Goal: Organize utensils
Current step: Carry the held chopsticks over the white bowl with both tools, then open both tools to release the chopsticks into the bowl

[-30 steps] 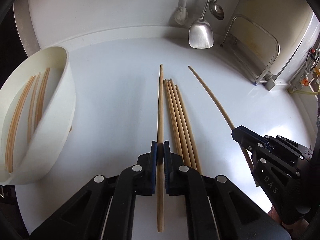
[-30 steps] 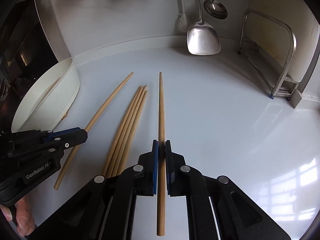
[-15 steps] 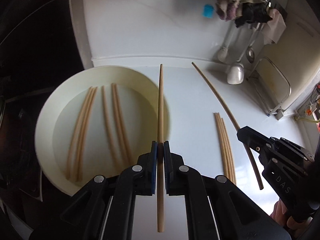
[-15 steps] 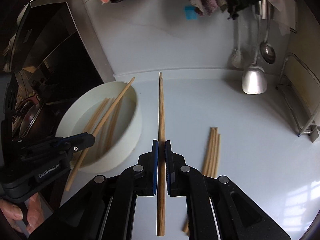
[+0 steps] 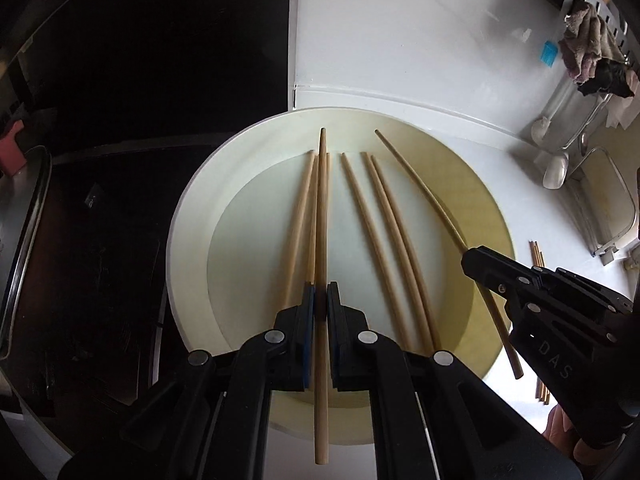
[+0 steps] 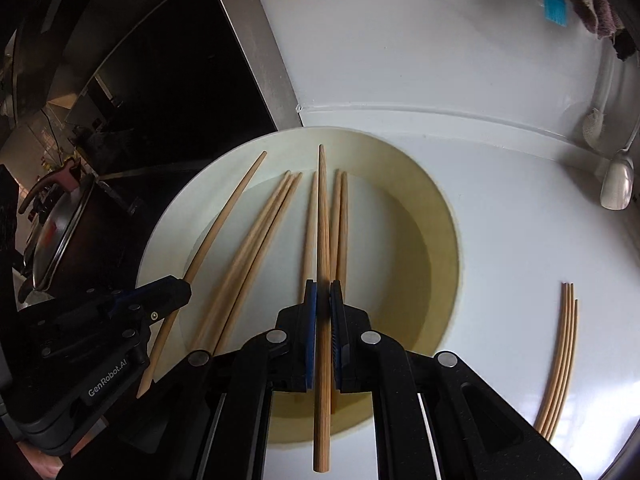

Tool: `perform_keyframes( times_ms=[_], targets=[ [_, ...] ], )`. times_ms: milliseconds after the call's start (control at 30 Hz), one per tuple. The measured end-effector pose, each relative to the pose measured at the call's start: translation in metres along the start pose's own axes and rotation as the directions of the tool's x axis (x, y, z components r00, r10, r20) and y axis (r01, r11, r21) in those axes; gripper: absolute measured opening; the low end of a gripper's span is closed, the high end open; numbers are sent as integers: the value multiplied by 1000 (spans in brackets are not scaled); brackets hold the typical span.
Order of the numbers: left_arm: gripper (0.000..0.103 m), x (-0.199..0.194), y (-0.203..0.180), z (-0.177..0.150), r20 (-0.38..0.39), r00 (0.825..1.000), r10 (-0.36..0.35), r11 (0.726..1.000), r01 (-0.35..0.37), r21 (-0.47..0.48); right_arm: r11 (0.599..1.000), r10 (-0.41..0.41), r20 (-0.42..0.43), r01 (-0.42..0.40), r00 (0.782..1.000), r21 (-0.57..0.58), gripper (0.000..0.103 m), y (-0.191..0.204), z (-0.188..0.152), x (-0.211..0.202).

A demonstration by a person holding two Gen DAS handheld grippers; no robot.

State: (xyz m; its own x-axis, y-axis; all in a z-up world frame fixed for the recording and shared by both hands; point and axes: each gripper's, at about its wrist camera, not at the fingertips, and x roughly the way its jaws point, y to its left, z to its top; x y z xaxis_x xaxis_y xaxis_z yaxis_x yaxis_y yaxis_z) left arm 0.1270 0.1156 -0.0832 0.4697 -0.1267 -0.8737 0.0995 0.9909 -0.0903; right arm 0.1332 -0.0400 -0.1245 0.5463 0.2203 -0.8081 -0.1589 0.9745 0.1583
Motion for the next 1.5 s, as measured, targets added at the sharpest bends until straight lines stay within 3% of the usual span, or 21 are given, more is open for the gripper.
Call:
perform_keyframes(
  times_ms=[233,767,833,867,1033,1233,1500],
  targets=[
    [7,30,9,5,-71,997,-24,999,26,23,997,-30,-71,35,997,66,6,1,5,35],
    [7,51,13,9,-106,994,-31,999,35,35,992,-55,-129,69,990,107,7,-4,5,54],
    [9,49,14,10,-110,994,-25,999,28,33,991,-57,-126,71,990,109,15,-3,6,56],
    [11,48,15,10,-108,994,-24,999,27,30,991,-58,-125,72,990,111,18,-3,6,55],
    [58,34,17,13,-58,998,-7,1000,8,21,991,-62,-100,73,993,113,22,-5,7,44],
    [70,16,15,12,-7,1000,8,999,-8,32,989,-70,-75,79,995,121,27,-7,3,31],
    [73,0,10,6,12,1000,3,999,-4,34,988,-76,-44,82,996,135,33,-11,-9,6]
  ],
)
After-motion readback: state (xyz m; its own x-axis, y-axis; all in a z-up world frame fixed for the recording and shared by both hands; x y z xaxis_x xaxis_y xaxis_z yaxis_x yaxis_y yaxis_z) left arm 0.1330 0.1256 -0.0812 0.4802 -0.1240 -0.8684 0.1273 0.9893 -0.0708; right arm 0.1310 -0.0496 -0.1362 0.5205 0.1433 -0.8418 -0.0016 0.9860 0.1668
